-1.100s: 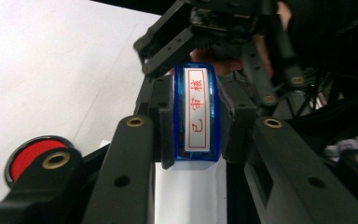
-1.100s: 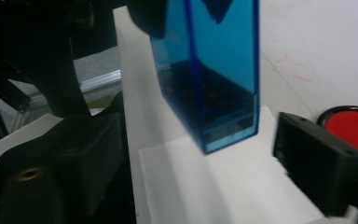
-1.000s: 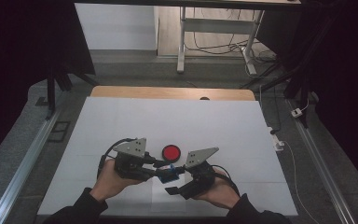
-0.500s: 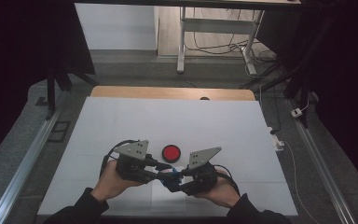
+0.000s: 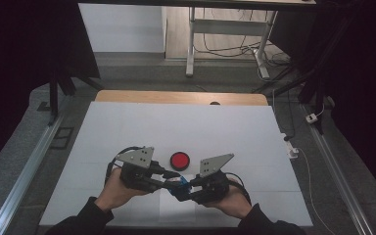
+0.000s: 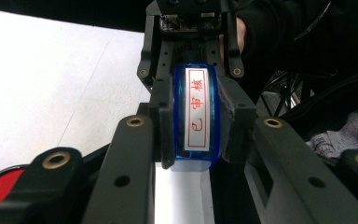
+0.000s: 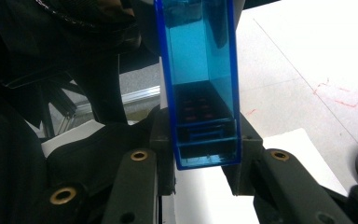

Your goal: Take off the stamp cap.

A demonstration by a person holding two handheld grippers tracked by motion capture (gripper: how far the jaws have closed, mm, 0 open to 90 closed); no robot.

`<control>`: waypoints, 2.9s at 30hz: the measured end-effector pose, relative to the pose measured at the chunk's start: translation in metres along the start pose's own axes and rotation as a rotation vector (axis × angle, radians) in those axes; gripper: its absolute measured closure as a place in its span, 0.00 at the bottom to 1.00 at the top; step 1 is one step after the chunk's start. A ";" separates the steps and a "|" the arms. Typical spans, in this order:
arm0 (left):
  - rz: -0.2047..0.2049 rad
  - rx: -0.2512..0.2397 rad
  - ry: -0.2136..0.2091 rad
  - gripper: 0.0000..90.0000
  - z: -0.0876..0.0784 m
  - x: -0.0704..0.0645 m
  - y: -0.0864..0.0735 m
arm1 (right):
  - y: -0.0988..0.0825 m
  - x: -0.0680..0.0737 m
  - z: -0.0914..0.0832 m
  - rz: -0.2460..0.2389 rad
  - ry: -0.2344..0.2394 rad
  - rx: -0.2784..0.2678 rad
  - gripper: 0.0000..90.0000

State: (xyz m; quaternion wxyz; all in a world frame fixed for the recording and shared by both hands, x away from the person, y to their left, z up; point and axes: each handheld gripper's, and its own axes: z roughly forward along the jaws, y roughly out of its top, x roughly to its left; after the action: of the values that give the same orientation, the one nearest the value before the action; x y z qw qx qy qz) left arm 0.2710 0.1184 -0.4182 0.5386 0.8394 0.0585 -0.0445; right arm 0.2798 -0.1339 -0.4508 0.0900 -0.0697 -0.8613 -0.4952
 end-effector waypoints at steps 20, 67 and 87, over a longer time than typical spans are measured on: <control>0.024 0.003 0.062 0.79 -0.005 -0.004 0.003 | 0.001 -0.001 0.001 0.074 -0.021 0.042 0.77; -0.070 0.030 0.265 0.78 -0.008 -0.002 -0.001 | -0.012 0.014 -0.032 0.036 -0.316 0.070 0.77; -0.076 0.042 0.271 0.78 -0.006 -0.001 -0.001 | -0.038 0.030 -0.089 0.112 -0.519 0.011 0.76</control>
State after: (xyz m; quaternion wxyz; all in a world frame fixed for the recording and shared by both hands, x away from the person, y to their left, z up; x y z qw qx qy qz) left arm 0.2695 0.1244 -0.4166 0.5060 0.8460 0.1614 0.0477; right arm 0.2504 -0.2288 -0.4323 -0.1060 -0.2415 -0.8530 -0.4503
